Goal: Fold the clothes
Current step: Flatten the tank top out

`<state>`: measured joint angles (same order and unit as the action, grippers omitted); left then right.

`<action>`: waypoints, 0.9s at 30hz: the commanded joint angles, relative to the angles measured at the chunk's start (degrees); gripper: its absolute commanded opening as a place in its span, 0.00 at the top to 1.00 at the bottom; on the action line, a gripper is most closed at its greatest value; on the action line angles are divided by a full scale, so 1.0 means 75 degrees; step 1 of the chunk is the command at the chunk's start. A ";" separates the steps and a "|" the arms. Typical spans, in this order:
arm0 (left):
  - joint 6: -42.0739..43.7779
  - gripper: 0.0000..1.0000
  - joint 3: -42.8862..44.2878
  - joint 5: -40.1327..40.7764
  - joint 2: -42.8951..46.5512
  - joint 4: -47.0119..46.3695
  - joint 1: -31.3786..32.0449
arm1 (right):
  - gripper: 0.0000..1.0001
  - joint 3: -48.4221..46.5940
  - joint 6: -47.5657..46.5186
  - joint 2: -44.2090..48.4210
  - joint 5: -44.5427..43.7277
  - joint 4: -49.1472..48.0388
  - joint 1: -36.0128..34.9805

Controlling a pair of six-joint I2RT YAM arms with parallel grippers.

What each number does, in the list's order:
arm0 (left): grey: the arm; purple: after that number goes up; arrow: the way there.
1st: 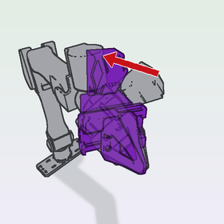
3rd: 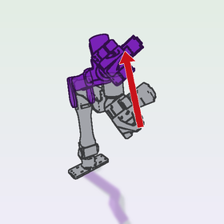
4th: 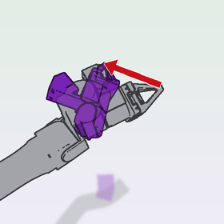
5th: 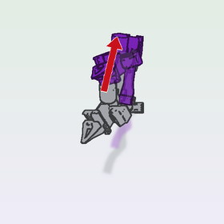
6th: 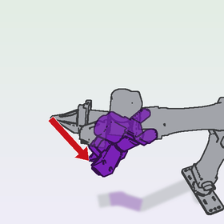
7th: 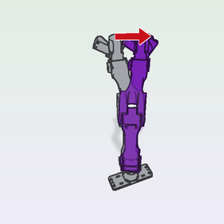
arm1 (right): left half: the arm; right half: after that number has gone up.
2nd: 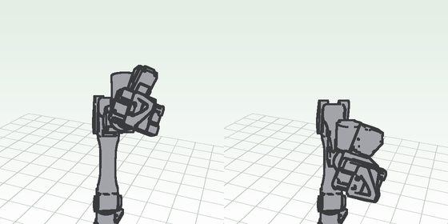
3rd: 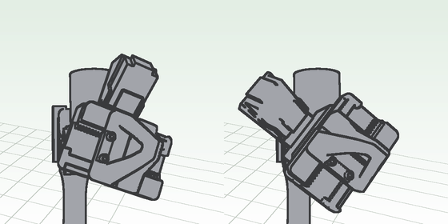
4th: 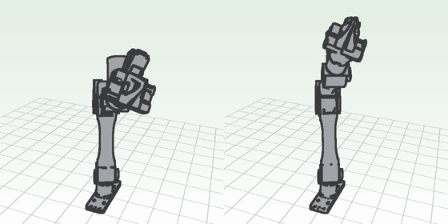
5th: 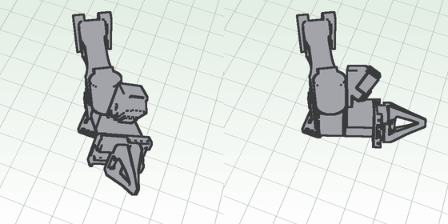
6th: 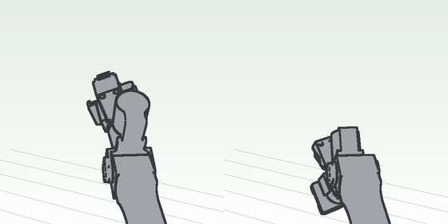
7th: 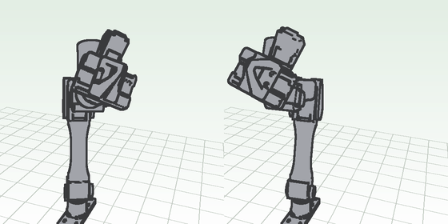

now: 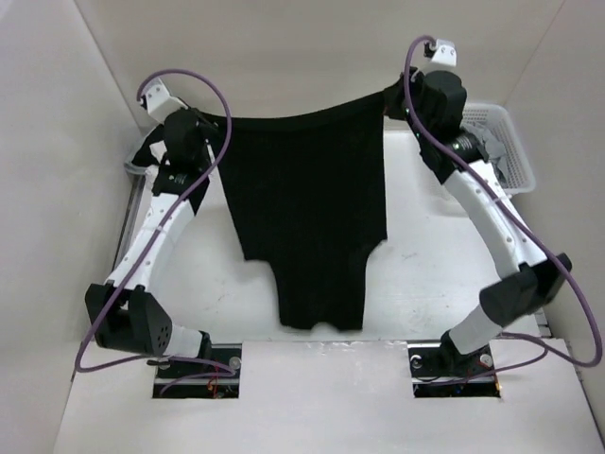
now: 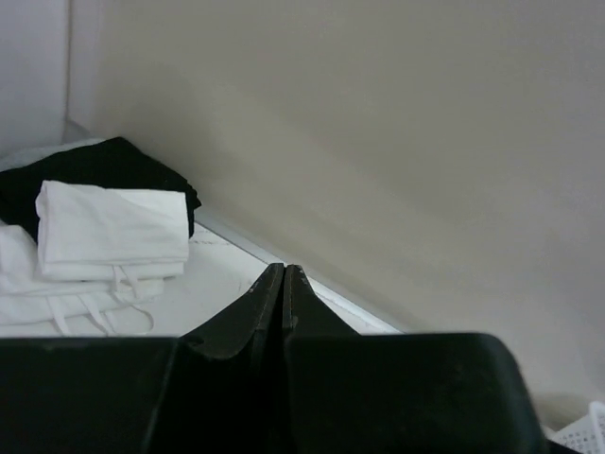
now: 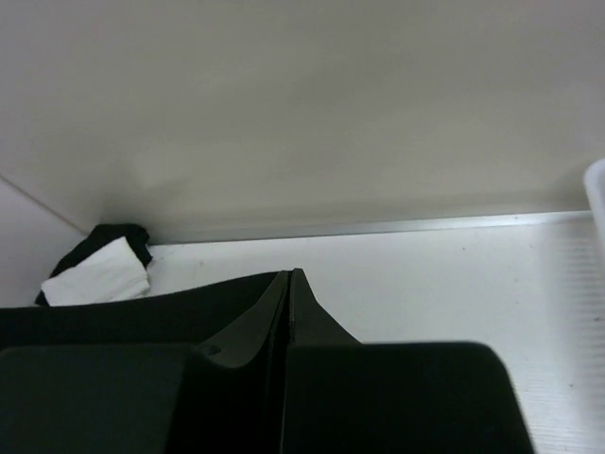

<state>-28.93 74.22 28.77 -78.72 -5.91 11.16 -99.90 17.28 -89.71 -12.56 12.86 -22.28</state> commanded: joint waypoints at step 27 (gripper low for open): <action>-0.1474 0.99 -0.5368 -0.1059 0.5617 0.0691 -0.0428 | 1.00 0.7219 0.1960 0.5255 0.0866 -0.1609 -0.0759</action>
<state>-37.98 39.75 18.44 -44.42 -3.40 7.03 -54.41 26.00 -58.13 -5.58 8.97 -25.32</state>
